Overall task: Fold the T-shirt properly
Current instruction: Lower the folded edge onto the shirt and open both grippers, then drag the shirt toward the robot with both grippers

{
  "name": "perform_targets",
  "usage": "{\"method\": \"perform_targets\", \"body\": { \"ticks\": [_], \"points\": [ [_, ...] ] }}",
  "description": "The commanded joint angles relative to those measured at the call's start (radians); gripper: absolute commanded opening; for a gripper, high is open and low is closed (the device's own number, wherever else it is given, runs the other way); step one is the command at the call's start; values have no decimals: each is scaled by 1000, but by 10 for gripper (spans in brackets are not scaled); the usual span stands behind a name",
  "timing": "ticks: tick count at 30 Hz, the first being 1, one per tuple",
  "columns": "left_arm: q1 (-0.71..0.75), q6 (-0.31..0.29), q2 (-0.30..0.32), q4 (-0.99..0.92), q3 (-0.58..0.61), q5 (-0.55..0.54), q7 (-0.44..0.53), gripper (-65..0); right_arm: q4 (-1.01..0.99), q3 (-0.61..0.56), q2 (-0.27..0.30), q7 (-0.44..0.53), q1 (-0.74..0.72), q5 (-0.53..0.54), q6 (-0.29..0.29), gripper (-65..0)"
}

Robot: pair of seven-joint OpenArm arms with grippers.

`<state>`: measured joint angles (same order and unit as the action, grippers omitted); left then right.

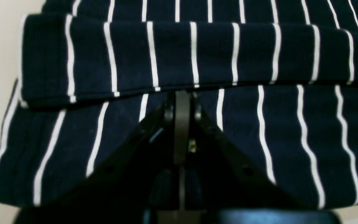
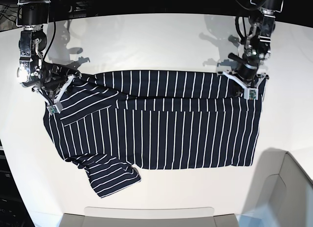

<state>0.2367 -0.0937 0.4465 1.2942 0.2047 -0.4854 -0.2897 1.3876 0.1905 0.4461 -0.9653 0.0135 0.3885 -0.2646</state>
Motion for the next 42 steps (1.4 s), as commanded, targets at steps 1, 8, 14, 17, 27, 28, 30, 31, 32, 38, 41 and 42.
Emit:
{"method": "perform_targets", "body": {
  "ticks": [1,8,14,17,27,28,30,31,32,38,41,42],
  "points": [
    [82,-13,-7,-54,42,-5,-612,-650,-15,7,30,-79,4,-93,14,-650],
    [171,-39,-4,-47,40,-5,-609,-650,-17,11,72,-83,-22,-95,-108,-650],
    [278,-326,39,45,-35,-5,-607,-650,-11,4,76,-85,-25,-95,-111,-650],
    [326,-383,39,103,-116,-5,-627,-650,-11,2,73,-85,-20,-95,-111,-650],
    [381,-394,76,186,-253,-3,-693,-650,148,8,46,-85,150,-95,-112,-650],
    [379,-394,79,184,-253,-3,-693,-650,161,10,44,-85,167,-95,-112,-650],
    [379,-394,90,180,-271,-2,-696,-650,177,11,44,-85,191,-95,-112,-650],
    [379,-394,91,180,-281,-2,-698,-650,177,11,44,-85,204,-95,-112,-650],
    [379,-394,96,180,-290,-2,-699,-650,177,11,46,-85,216,-95,-112,-650],
    [378,-394,100,178,-339,-2,-699,-650,177,59,50,-85,280,-95,-112,-650],
    [378,-394,127,169,-344,-2,-693,-650,184,123,50,-85,314,-95,-112,-650],
    [378,-394,130,160,-344,-2,-690,-650,192,134,50,-85,323,-95,-112,-650]
  ]
}}
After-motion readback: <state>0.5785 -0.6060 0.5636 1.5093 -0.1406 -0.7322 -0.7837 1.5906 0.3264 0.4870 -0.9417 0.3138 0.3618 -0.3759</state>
